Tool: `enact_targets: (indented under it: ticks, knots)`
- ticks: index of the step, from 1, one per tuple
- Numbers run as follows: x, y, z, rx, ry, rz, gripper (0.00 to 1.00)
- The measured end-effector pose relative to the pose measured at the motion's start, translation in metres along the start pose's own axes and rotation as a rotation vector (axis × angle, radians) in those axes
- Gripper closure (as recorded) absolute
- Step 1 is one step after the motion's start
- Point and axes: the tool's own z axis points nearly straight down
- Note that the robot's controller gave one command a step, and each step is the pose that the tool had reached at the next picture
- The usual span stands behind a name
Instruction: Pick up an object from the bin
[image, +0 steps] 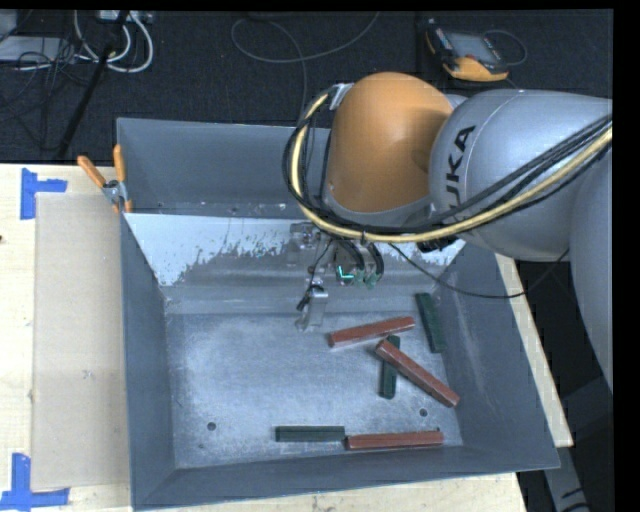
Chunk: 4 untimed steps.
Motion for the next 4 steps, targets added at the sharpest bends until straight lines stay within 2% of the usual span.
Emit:
enact_targets:
  ticks: [1,2,3,4]
  knots:
    - [0.045,-0.054,0.01,0.001,-0.005,0.155,0.0]
    - [0.029,-0.114,0.067,0.002,-0.003,0.22,0.0]
    - [0.029,-0.144,0.15,0.0,0.0,0.199,0.0]
    - [0.027,-0.144,0.145,-0.002,-0.008,0.201,1.0]
